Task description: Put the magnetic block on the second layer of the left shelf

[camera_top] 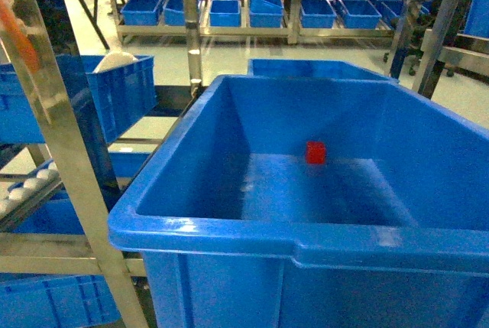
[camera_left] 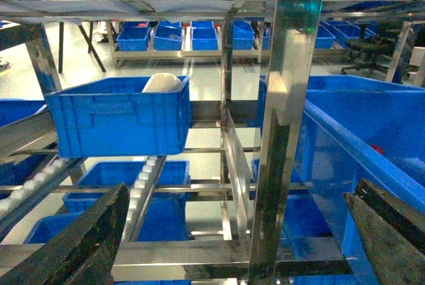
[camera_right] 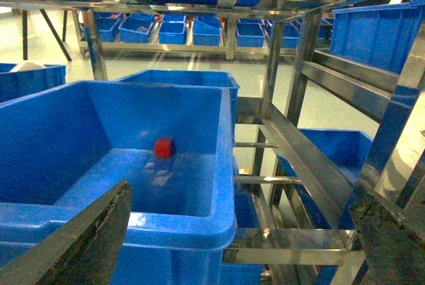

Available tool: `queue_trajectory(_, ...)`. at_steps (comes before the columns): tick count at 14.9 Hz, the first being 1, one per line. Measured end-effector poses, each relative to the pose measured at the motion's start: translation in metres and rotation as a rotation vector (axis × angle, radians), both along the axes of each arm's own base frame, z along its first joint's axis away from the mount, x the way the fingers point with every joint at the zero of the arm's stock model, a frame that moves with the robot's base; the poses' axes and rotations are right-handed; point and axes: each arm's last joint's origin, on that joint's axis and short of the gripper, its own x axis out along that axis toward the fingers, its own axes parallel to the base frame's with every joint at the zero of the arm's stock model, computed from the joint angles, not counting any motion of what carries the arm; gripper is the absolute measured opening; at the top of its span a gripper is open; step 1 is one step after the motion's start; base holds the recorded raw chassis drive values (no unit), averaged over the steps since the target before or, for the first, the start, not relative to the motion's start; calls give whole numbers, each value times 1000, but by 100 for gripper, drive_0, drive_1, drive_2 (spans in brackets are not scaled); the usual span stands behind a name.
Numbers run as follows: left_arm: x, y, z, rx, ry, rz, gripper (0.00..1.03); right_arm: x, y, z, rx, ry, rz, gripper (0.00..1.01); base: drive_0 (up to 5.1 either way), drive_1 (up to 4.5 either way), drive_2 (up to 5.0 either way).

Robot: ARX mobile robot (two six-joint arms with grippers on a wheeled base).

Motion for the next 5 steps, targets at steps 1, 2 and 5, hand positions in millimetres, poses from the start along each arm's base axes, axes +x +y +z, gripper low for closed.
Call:
queue_trajectory(1,0,0,0,0,0,0,98,0,0,0,0,0,0,98,0,0,0)
queue_trajectory(2,0,0,0,0,0,0,98,0,0,0,0,1,0,98,0,0,0)
queue_trajectory(5,0,0,0,0,0,0,98,0,0,0,0,1,0,98,0,0,0)
